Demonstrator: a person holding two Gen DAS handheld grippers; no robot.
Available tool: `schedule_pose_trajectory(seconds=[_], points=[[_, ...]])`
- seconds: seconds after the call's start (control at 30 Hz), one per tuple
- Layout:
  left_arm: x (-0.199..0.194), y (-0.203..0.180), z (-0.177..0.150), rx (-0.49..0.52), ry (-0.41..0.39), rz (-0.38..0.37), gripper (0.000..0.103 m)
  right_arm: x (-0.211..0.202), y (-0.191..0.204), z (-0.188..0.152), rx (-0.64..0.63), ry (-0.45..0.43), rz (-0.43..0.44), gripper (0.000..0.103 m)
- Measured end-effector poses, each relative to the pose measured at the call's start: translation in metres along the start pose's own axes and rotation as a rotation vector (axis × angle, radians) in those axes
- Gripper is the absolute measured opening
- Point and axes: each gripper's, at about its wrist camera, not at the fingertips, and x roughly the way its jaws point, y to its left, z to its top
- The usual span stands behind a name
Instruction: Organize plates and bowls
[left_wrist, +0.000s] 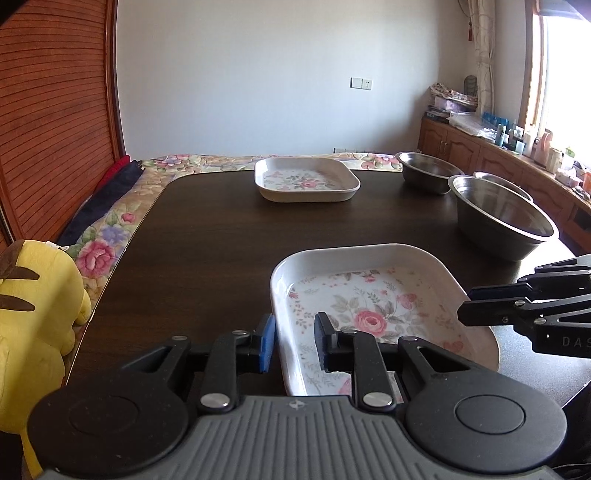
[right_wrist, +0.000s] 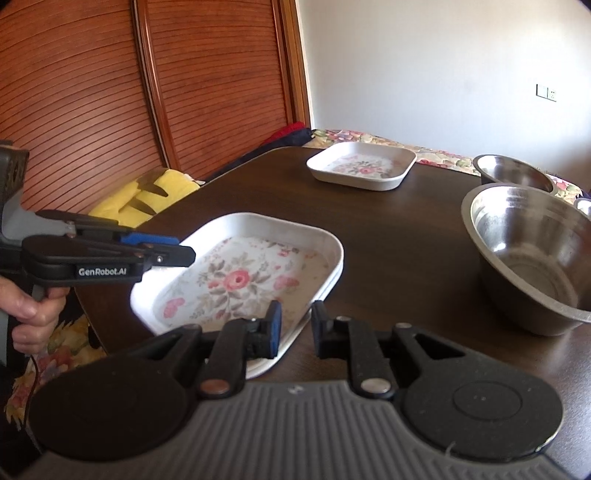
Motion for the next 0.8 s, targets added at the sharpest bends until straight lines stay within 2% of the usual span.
schedule_pose_trajectory(seconds=[0.2,0.3,0.37,0.47,0.5,0.57,0.67,0.8], points=[[-0.003,0.000,0.002,0.003,-0.015,0.003,0.030,-0.006,-0.002,0.004,0.002,-0.030,-0.013,0.019],[-0.004,0.000,0.003,0.004,-0.020,0.008,0.043,-0.007,-0.003,0.006,0.004,-0.042,-0.016,0.019],[-0.004,0.000,0.004,0.007,-0.027,0.017,0.057,-0.007,-0.004,0.007,0.006,-0.047,-0.017,0.019],[-0.004,0.002,0.007,0.011,-0.041,0.041,0.074,-0.006,-0.005,0.007,0.009,-0.050,-0.013,0.019],[-0.004,0.002,0.008,0.014,-0.048,0.051,0.076,-0.006,-0.005,0.007,0.010,-0.052,-0.011,0.019],[-0.003,0.003,0.010,0.019,-0.056,0.066,0.089,-0.006,-0.005,0.007,0.010,-0.056,-0.007,0.019],[-0.001,0.005,0.014,0.027,-0.063,0.083,0.100,-0.004,-0.006,0.011,0.013,-0.063,-0.003,0.020],[0.004,0.007,0.020,0.035,-0.056,0.085,0.103,-0.002,-0.006,0.017,0.013,-0.077,0.008,0.020]])
